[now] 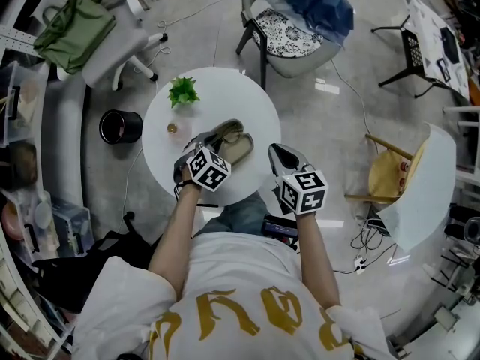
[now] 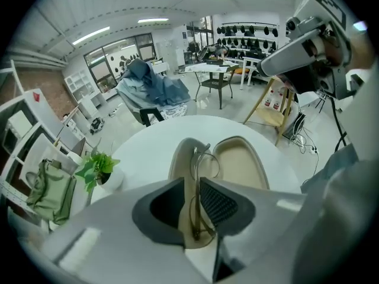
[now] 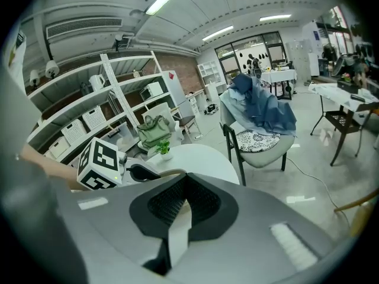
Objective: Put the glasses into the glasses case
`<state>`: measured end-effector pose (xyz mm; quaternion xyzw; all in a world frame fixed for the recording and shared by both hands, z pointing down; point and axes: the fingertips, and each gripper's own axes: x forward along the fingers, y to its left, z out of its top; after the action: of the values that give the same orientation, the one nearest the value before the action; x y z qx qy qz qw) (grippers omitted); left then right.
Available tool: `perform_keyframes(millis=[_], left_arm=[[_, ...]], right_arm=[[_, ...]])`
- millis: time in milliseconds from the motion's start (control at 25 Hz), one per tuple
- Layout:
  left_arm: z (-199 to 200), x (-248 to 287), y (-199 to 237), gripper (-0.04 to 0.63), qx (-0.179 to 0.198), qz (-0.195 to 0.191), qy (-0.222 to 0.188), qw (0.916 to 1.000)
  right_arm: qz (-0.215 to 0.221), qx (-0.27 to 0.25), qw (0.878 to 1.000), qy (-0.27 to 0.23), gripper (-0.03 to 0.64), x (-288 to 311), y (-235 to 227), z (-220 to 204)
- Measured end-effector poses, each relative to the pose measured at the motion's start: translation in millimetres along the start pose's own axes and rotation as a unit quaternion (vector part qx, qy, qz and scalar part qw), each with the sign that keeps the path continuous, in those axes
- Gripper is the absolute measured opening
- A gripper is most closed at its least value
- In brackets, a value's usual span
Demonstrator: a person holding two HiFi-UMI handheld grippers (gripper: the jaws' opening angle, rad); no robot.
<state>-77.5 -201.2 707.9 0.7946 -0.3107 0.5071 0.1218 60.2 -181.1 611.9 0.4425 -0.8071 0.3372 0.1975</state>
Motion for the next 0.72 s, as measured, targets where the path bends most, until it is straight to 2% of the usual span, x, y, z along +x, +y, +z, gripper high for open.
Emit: perform_keyframes(millis=[240,400,560,720], left_arm=[[4,-16,8,0.083,-0.044,0.003,-0.03,0.9986],[12,-36,14,0.083,-0.074,0.015,-0.066,0.995],[22,-61,19,0.073,-0.103,0.028,-0.107,0.9885],[29,-91,25,0.04,-0.148,0.037,-0.156,0.9759]], right_arm=[[-0.005,-0.007,1.0,-0.021,0.02,-10,11,12],[-0.007,-0.013,0.999,-0.037,0.02,-19,20,22],[-0.005,-0.013,0.998,-0.06,0.02,-31,32,33],[-0.008,-0.016,0.996,-0.083,0.02,-43,47,41]])
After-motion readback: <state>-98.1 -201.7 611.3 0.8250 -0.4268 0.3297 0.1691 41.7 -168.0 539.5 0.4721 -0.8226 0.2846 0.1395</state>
